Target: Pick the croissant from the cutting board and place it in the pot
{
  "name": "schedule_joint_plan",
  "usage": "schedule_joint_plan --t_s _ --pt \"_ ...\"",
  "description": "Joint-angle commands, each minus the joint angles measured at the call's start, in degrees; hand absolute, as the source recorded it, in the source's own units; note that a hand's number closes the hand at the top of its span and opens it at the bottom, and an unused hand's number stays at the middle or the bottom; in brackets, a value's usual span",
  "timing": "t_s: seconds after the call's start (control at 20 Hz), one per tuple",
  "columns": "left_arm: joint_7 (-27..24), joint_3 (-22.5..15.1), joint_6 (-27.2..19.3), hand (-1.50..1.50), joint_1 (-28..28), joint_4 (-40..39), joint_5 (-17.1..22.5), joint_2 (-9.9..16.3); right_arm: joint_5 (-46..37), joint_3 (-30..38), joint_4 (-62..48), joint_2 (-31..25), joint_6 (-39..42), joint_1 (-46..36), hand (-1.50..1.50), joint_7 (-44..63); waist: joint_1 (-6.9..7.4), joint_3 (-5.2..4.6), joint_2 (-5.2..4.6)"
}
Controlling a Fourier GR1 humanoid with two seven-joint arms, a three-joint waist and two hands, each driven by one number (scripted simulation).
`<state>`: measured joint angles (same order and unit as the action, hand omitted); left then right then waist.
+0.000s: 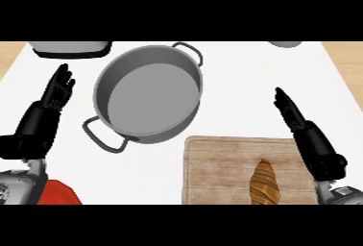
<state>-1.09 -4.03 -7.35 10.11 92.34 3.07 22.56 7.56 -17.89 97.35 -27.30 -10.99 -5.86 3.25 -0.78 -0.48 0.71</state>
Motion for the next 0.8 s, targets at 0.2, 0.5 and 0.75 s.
schedule_joint_plan --t_s 0.2,0.5,0.75 --pt "4.1 5.1 -4.5 0.0 -10.1 -4.9 -1.9 2.2 2.0 11.2 -1.3 4.8 -19.3 18.9 1.5 9.4 -4.39 0.41 -0.1" --pt "7.0 6.7 -4.1 0.0 -14.7 -5.8 0.1 2.4 -23.1 13.2 -0.4 -4.9 -36.2 31.0 -1.5 4.2 -5.32 -0.04 0.75" --pt "5.7 6.1 -3.5 0.0 -15.5 -5.9 -0.8 2.3 -32.0 5.8 17.4 3.4 -46.3 47.3 -1.5 5.2 -3.29 0.1 -0.06"
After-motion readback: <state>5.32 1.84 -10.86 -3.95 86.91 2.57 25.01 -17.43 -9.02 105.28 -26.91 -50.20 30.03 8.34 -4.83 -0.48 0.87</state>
